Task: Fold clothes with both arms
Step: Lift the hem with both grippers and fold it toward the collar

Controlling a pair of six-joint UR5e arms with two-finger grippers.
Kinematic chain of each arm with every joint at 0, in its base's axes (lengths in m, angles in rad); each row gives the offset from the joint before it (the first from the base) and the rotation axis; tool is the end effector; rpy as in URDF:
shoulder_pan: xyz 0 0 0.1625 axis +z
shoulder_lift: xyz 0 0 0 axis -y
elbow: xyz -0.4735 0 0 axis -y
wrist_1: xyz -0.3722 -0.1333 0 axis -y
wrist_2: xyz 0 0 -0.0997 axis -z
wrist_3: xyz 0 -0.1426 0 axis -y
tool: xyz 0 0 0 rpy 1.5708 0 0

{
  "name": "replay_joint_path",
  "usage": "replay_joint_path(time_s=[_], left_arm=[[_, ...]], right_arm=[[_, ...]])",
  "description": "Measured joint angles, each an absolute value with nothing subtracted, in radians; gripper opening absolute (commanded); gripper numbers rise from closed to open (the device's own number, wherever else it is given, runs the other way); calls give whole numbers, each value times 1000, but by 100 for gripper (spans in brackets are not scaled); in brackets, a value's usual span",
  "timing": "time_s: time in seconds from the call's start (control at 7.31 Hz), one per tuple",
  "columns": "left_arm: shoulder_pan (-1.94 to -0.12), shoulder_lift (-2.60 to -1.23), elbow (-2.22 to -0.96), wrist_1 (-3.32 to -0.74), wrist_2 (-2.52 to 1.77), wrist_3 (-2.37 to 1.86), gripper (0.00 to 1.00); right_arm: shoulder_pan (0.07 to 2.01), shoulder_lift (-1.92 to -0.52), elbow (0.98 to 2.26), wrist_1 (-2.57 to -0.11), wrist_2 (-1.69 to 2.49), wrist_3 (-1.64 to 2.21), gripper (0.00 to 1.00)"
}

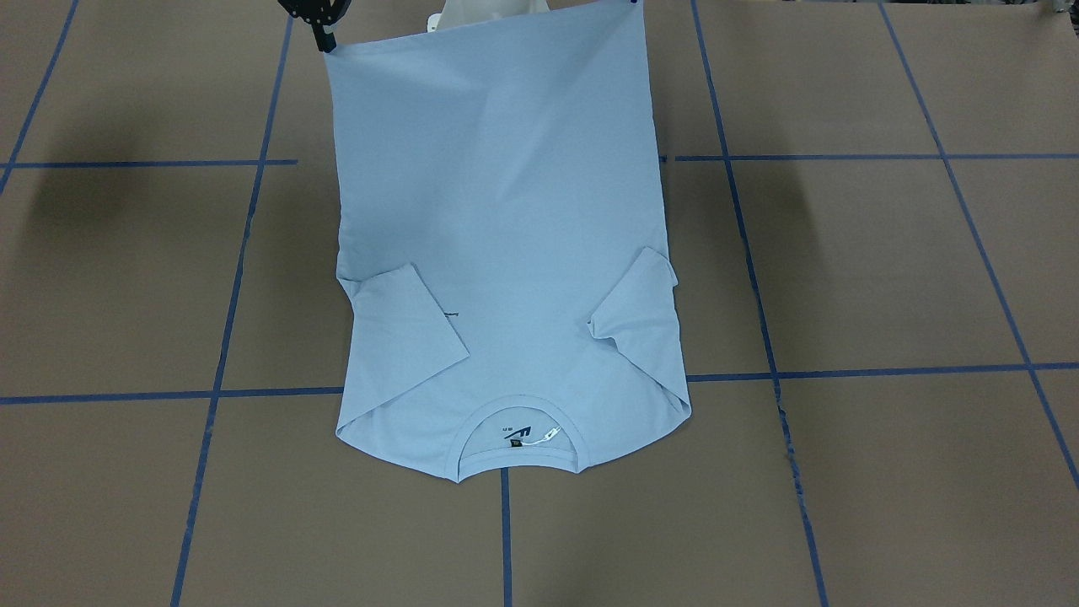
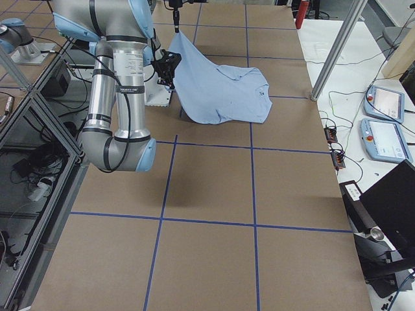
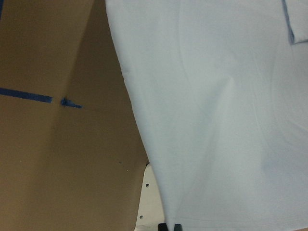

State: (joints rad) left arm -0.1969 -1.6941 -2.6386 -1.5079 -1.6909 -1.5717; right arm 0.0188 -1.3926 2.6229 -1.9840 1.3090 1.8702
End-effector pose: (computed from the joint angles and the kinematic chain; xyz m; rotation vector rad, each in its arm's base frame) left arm 0.3370 -0.1857 0.2573 0.0037 1.1323 -0.1085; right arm -0.3736 -0.1773 0.2992 0.1319 -0.8447 0.4057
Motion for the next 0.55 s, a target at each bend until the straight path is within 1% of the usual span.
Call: replay_joint_path(time_s=[0.14,0.27,0.55], left_arm=[[-296,-1750,-2594,-1482,-1709,-1455,0],[-414,-1818,-2522,-1454,-1747,-1340,0],[-618,-1946,-2323,-1424,-1810,-1150,0]], right_arm=[[131,-1323,2576,-1989,1376,1760,0],[251,-1254,2510,-1988,1453,1669,0],[435,-1145,2347,-1977,1543,1533,0]])
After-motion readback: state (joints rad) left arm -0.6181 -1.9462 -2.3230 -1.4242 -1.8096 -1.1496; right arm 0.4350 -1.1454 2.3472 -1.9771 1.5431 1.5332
